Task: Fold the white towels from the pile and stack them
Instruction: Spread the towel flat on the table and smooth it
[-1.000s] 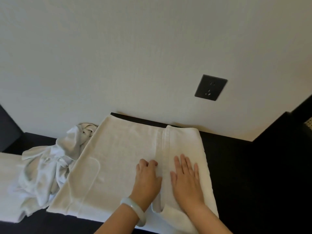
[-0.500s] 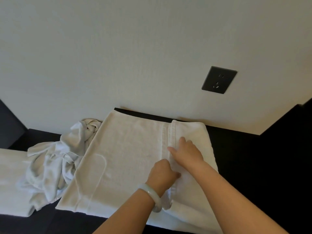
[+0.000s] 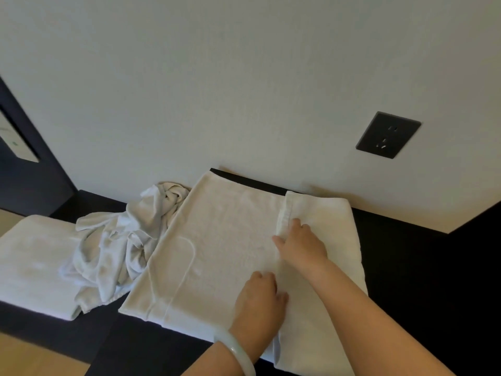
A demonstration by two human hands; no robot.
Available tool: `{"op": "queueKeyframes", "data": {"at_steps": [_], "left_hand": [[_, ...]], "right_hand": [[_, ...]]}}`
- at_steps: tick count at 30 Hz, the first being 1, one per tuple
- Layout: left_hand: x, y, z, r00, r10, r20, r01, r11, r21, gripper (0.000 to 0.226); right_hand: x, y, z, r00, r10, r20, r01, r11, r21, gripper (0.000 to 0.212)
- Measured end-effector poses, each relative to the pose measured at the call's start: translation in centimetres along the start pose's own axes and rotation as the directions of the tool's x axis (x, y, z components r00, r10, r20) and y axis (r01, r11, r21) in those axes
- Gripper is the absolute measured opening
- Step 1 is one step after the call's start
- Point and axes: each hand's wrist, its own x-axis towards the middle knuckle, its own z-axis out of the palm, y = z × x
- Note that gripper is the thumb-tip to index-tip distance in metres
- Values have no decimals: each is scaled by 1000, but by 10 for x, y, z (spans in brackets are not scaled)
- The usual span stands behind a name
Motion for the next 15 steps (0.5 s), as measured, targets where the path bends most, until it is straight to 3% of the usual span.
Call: {"op": "queueKeyframes", "data": {"at_steps": [3,5,8,10,13,15], "left_hand": [[-6,7,7,996,35,-86,-35,999,-5,27],[-5,11,7,998,-35,-46,32,996,-84,42],[0,15,5,978,-130,160,151,980,-130,48],[-1,21,5,972,-81,221,100,992,-79,40],[-3,41,10,972,78,223,-5,951,-309,25],[-5,53,11,948,141,284,48,820,-570,24]], "right_hand": [[15,-9,0,998,64,-9,-65,988,-137,86],[24,-13,-3,995,97,-12,-97,984,-150,79],[31,-5,-17,992,123,-20,-124,992,-32,57],[28,12,-32,983,176,-47,-170,979,117,55],[17,47,-63,909,302,-285,-222,933,282,50],[14,56,-83,817,341,-465,-240,934,263,55]]}}
